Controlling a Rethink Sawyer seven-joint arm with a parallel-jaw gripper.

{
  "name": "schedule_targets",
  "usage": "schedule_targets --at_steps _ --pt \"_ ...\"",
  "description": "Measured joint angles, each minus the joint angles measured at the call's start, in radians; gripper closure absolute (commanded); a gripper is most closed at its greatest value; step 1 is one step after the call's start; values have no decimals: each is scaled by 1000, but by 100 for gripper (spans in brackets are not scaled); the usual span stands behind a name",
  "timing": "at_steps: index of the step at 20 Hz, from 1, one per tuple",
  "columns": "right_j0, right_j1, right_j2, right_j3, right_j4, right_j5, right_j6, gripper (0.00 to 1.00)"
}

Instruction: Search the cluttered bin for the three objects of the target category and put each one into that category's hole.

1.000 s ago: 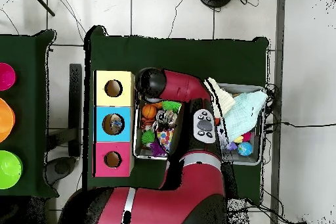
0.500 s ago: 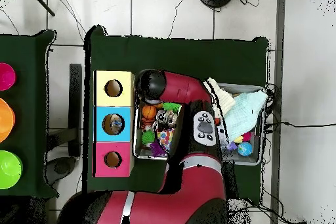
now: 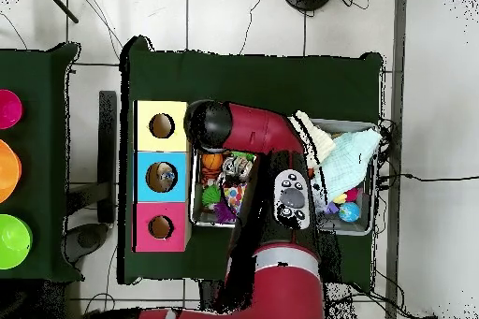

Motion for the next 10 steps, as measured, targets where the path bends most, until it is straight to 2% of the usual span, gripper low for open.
schedule_targets --at_steps 10 --pt "5 -76 0 9 0 0 0 100"
